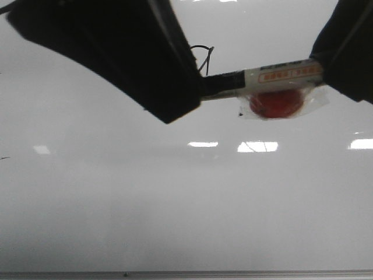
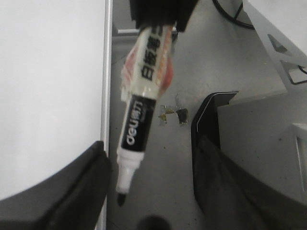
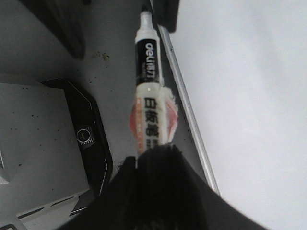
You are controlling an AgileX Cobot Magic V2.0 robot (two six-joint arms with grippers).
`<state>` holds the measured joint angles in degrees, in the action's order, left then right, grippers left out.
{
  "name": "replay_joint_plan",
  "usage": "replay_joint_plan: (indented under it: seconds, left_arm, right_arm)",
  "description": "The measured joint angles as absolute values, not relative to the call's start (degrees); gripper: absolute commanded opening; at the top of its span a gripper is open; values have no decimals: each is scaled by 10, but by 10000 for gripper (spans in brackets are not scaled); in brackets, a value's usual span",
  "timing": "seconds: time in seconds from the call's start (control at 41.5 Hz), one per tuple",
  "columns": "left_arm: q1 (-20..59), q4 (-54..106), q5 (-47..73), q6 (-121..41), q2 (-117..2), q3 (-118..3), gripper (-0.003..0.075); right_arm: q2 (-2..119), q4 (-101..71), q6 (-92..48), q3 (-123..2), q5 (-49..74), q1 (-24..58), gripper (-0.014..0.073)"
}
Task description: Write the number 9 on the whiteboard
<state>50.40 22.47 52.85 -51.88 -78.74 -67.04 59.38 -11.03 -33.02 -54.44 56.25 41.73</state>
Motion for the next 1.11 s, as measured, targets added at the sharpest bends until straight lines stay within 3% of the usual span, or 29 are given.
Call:
replay_joint_plan:
  seconds: [0.289,0.698,0.794,0.987,1.059,1.107]
  left_arm:
    - [510,227,489,-523,-811,-674,368]
    - [511,227,486,-523,-830,-674,109]
    - [511,227,491,-527,-830,-674,76]
    - [513,228,497,-531,-830,-674,73]
    - [513,229,497,-526,-826,-674,73]
    - [513,228,496,-520,-821,-674,73]
  right_arm:
    - [594,-110,-330,-544,564,417,-67]
    - [594,-110,-330,-544,564,417,-55]
    - [594,-109,-332,-544,564,417,55]
    - [594,-109,-334,-544,560,417,486]
    - [594,-109,-327,-544,560,417,598]
    - [592,-109,-320,-544,561,416,627]
